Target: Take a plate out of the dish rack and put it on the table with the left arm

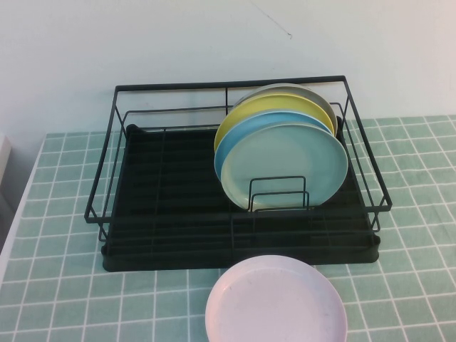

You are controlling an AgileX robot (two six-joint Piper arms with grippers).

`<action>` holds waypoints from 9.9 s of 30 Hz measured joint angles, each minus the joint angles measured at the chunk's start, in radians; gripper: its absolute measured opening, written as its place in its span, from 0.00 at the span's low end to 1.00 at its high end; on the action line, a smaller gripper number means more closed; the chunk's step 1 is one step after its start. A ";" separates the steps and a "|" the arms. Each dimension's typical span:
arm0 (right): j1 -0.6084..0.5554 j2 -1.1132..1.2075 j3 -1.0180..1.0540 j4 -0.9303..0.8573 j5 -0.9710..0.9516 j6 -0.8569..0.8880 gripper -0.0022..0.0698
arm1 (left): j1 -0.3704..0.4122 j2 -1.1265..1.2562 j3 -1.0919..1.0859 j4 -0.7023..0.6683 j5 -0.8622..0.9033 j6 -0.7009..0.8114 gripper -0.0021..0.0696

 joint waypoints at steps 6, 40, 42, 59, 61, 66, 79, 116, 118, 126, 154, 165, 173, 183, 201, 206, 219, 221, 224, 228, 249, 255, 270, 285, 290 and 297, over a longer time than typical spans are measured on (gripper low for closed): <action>0.000 0.000 0.000 0.000 0.000 0.000 0.03 | 0.000 -0.002 0.000 -0.122 -0.261 -0.050 0.02; 0.000 0.000 0.000 0.000 0.000 0.000 0.03 | -0.094 0.997 -0.874 0.192 1.207 0.210 0.02; 0.000 0.000 0.000 0.000 0.000 0.000 0.03 | -0.151 1.079 -0.919 0.165 1.274 0.309 0.02; 0.000 0.000 0.000 0.000 0.000 0.000 0.03 | -0.270 1.638 -1.287 -0.512 1.477 1.345 0.03; 0.000 0.000 0.000 0.000 0.000 0.000 0.03 | -0.273 1.656 -1.292 -0.565 1.453 1.419 0.04; 0.000 0.000 0.000 0.000 0.000 0.000 0.03 | -0.279 1.687 -1.296 -0.652 1.395 1.605 0.24; 0.000 0.000 0.000 0.000 0.000 0.000 0.03 | -0.281 1.760 -1.300 -0.727 1.347 1.724 0.52; 0.000 0.000 0.000 0.000 0.000 0.000 0.03 | -0.281 1.696 -1.325 -1.039 1.316 1.918 0.09; 0.000 0.000 0.000 0.000 0.000 0.000 0.03 | -0.281 1.634 -1.325 -1.021 1.330 1.909 0.07; 0.000 0.000 0.000 0.000 0.000 0.000 0.03 | -0.281 1.339 -1.327 -0.750 1.430 1.502 0.07; 0.000 0.000 0.000 0.000 0.000 0.000 0.03 | -0.281 1.719 -1.226 -0.315 1.892 0.660 0.06; 0.000 0.000 0.000 0.000 0.000 0.000 0.03 | -0.281 1.789 -1.226 -0.334 1.828 0.652 0.30; 0.000 0.000 0.000 0.000 0.000 0.000 0.03 | -0.281 1.764 -1.249 -0.279 1.864 0.611 0.55; 0.000 0.000 0.000 0.000 0.000 0.000 0.03 | -0.281 1.400 -1.332 -0.015 1.811 0.473 0.19; 0.000 0.000 0.000 0.000 0.000 0.000 0.03 | -0.281 0.572 -0.732 0.184 1.235 0.248 0.03; 0.000 0.000 0.000 0.000 0.000 0.000 0.03 | -0.281 0.547 -0.635 0.187 1.209 0.248 0.03; 0.000 0.000 0.000 0.000 0.000 0.000 0.03 | -0.281 0.547 -0.488 0.189 1.319 0.252 0.03; 0.000 0.000 0.000 0.000 0.000 0.000 0.03 | -0.281 0.547 -0.470 0.189 1.342 0.252 0.03; 0.000 0.000 0.000 0.000 0.000 0.000 0.03 | -0.281 0.547 -0.448 0.190 1.387 0.260 0.03; 0.000 0.000 0.000 0.000 0.000 0.000 0.03 | -0.281 0.543 -0.430 0.214 1.458 0.287 0.03; 0.000 0.000 0.000 0.000 0.000 0.000 0.03 | -0.121 0.091 -0.046 0.390 0.909 0.119 0.03; 0.000 0.000 0.000 0.000 0.000 0.000 0.03 | 0.002 0.008 0.000 0.391 0.920 0.093 0.03; 0.000 0.000 0.000 0.000 0.000 0.000 0.03 | 0.046 0.002 -0.002 0.372 1.187 0.091 0.03; 0.000 0.000 0.000 0.000 0.000 0.000 0.03 | 0.046 0.000 -0.004 0.370 1.192 0.088 0.03; 0.000 0.000 0.000 0.000 0.000 0.000 0.03 | 0.046 0.000 -0.004 0.370 1.192 0.088 0.03; 0.000 0.000 0.000 0.000 0.000 0.000 0.03 | 0.046 0.000 -0.004 0.369 1.192 0.088 0.03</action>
